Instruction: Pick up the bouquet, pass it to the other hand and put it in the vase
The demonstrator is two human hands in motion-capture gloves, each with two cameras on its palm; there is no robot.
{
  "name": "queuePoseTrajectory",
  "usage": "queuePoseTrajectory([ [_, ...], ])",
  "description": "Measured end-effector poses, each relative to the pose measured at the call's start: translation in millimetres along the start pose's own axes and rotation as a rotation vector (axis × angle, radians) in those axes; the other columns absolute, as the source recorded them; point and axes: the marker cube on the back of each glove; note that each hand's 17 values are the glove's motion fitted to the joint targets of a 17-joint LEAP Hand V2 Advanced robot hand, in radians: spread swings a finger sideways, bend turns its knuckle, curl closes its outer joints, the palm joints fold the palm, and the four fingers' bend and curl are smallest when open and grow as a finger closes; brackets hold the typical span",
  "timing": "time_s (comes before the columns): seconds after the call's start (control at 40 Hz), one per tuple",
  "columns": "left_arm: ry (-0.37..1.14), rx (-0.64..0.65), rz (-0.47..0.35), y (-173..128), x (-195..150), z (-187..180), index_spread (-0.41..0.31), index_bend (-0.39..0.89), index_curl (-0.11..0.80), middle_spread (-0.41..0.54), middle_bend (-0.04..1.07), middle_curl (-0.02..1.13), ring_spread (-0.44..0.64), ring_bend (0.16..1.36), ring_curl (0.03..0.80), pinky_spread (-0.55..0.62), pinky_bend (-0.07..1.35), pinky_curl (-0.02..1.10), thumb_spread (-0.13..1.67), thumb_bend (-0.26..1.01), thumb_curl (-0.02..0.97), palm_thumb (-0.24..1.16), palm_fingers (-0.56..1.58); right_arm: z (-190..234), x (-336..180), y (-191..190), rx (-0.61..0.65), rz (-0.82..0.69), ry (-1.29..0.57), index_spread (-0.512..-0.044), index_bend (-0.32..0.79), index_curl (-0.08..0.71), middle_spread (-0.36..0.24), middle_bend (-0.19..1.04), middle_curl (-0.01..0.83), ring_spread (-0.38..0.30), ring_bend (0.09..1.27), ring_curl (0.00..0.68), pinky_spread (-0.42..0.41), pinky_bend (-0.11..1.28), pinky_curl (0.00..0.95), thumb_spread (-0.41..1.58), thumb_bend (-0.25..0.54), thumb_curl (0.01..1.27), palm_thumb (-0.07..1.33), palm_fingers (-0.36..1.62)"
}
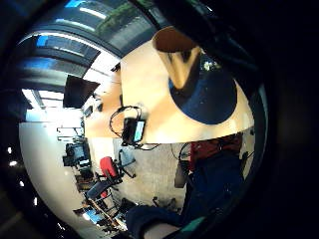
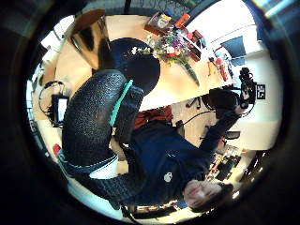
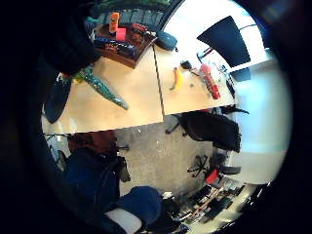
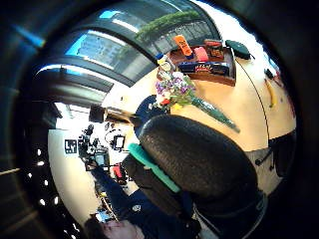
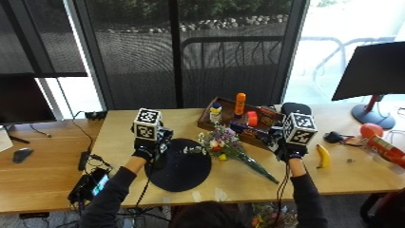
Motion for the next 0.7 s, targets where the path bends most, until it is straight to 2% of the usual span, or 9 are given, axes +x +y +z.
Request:
queuePoseTrajectory([
  [0.03,0.002,-0.001,0.000,-1,0,0,-0.023,0.16,0.046,0.024,0.20,0.05,0.06,0.42,0.081,0.10,0.37,0.08,0.45,0.10,0.034,0.16,0.52,0,0,1,-0.002,0.000,-0.003,-0.169,0.02,-0.007,-0.011,0.20,0.046,-0.004,0.42,0.082,0.033,0.47,0.108,0.42,0.093,0.03,0.16,0.36],
  [0.13,0.028,-0.006,-0.002,-5,-1,3,-0.033,0.16,0.093,0.035,0.19,0.13,0.09,0.46,0.156,0.14,0.40,0.16,0.71,0.11,0.061,0.18,0.48,2,-3,-1,-0.024,-0.004,-0.015,-0.242,0.04,0.023,-0.011,0.21,0.096,-0.001,0.48,0.155,0.048,0.54,0.190,0.67,0.088,0.06,0.17,0.29],
  [0.28,0.109,-0.023,0.024,-2,0,18,-0.041,0.16,0.145,0.044,0.18,0.18,0.12,0.48,0.198,0.18,0.40,0.21,0.95,0.09,0.101,0.20,0.45,12,-16,-4,-0.063,-0.030,0.019,-0.293,0.08,0.045,-0.012,0.23,0.155,0.000,0.52,0.200,0.059,0.58,0.243,0.89,0.064,0.09,0.18,0.25],
  [0.4,0.158,-0.088,0.023,6,-5,41,-0.049,0.16,0.182,0.047,0.18,0.21,0.13,0.48,0.215,0.18,0.40,0.23,1.06,0.08,0.128,0.20,0.45,31,-18,-11,-0.116,-0.035,0.070,-0.317,0.08,0.056,-0.017,0.25,0.194,-0.003,0.54,0.223,0.068,0.59,0.266,1.00,0.044,0.11,0.18,0.25],
  [0.63,0.178,-0.033,0.029,22,-7,44,-0.053,0.16,0.232,0.056,0.18,0.25,0.14,0.48,0.238,0.20,0.39,0.26,1.16,0.04,0.168,0.21,0.43,31,-16,-2,-0.134,-0.069,0.077,-0.334,0.08,0.071,-0.036,0.29,0.250,-0.009,0.58,0.252,0.075,0.60,0.292,1.09,0.009,0.15,0.20,0.24],
  [0.7,0.166,-0.038,0.031,28,-8,47,-0.050,0.16,0.242,0.064,0.17,0.25,0.15,0.49,0.246,0.20,0.39,0.28,1.18,0.03,0.178,0.21,0.41,30,-17,-3,-0.127,-0.083,0.078,-0.366,0.11,0.084,-0.075,0.28,0.261,-0.027,0.60,0.260,0.079,0.59,0.292,1.10,0.003,0.17,0.22,0.29],
])
